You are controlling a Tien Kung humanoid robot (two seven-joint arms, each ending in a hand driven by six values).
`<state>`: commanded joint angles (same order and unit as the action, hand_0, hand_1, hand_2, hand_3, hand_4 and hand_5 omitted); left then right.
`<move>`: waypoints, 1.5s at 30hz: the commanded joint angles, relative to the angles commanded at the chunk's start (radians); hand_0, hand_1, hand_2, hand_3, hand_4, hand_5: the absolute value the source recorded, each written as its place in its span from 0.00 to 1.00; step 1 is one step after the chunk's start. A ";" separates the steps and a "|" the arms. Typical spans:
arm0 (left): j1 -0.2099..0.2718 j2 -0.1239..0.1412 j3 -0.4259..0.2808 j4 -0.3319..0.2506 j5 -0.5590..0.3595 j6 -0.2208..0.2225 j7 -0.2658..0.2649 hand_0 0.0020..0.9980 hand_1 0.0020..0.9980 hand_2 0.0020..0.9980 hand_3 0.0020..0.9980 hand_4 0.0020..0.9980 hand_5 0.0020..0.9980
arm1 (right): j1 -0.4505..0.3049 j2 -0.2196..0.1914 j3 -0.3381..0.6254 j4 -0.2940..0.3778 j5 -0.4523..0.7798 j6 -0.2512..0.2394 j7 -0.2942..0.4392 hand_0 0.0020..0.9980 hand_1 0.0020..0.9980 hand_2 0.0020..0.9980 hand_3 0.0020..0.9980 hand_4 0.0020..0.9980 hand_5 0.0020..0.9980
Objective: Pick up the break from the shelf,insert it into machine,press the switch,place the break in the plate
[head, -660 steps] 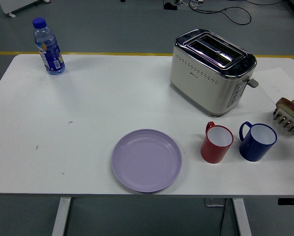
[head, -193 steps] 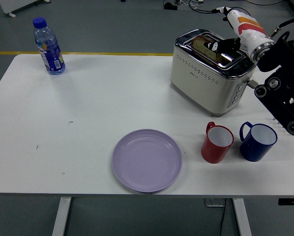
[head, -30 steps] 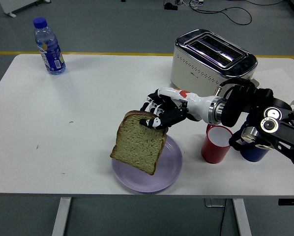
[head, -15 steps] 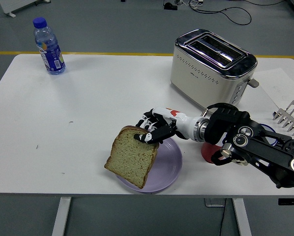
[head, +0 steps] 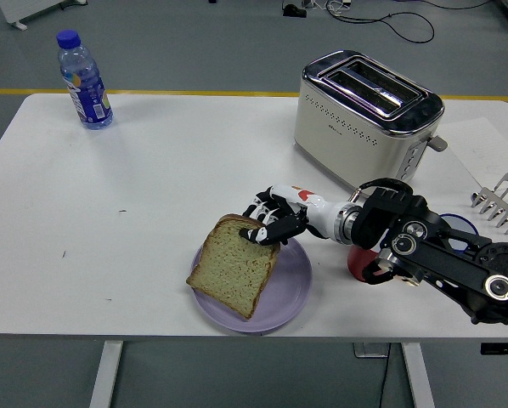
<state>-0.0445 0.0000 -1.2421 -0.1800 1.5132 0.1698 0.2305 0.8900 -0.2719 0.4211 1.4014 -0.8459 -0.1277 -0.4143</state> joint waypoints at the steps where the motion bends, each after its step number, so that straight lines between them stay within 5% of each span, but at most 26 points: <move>1: 0.000 0.000 0.002 0.000 -0.003 0.000 0.000 0.62 0.47 0.43 0.57 0.32 0.91 | 0.000 0.001 -0.001 -0.002 -0.008 -0.001 0.001 0.15 0.19 0.32 0.41 0.43 0.00; 13: -0.003 0.000 0.011 0.000 -0.014 0.002 -0.001 0.62 0.47 0.43 0.57 0.32 0.91 | 0.009 0.011 -0.014 -0.022 -0.106 0.018 0.013 0.23 0.25 0.35 0.44 0.46 0.00; 14: -0.003 0.000 0.011 0.000 -0.015 0.002 -0.001 0.62 0.47 0.43 0.57 0.33 0.91 | 0.009 0.011 -0.016 -0.022 -0.115 0.025 0.014 0.32 0.33 0.41 0.52 0.48 0.00; 25: -0.006 0.000 0.015 0.000 -0.019 0.002 -0.001 0.62 0.47 0.43 0.57 0.33 0.91 | 0.011 0.013 -0.024 -0.023 -0.222 0.071 0.030 0.33 0.41 0.49 0.53 0.53 0.00; 26: -0.006 0.000 0.017 0.000 -0.021 0.002 -0.001 0.62 0.47 0.43 0.57 0.33 0.91 | 0.013 0.016 -0.023 -0.024 -0.239 0.067 0.038 0.40 0.50 0.53 0.56 0.55 0.00; 37: -0.007 0.000 0.025 0.000 -0.029 0.002 -0.002 0.62 0.47 0.43 0.57 0.33 0.91 | 0.015 0.022 -0.022 -0.028 -0.263 0.092 0.055 0.46 0.54 0.56 0.59 0.58 0.00; 38: -0.006 0.000 0.025 0.000 -0.030 0.002 -0.002 0.62 0.47 0.43 0.57 0.33 0.91 | 0.015 0.021 -0.023 -0.028 -0.265 0.097 0.055 0.57 0.62 0.63 0.67 0.63 0.02; 45: -0.006 0.000 0.023 0.000 -0.024 0.001 0.000 0.62 0.47 0.43 0.57 0.33 0.91 | 0.015 0.022 -0.023 -0.031 -0.272 0.101 0.068 0.63 0.67 0.70 0.72 0.65 0.05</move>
<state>-0.0506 0.0000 -1.2188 -0.1800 1.4896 0.1711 0.2305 0.9054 -0.2494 0.3986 1.3699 -1.1184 -0.0263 -0.3460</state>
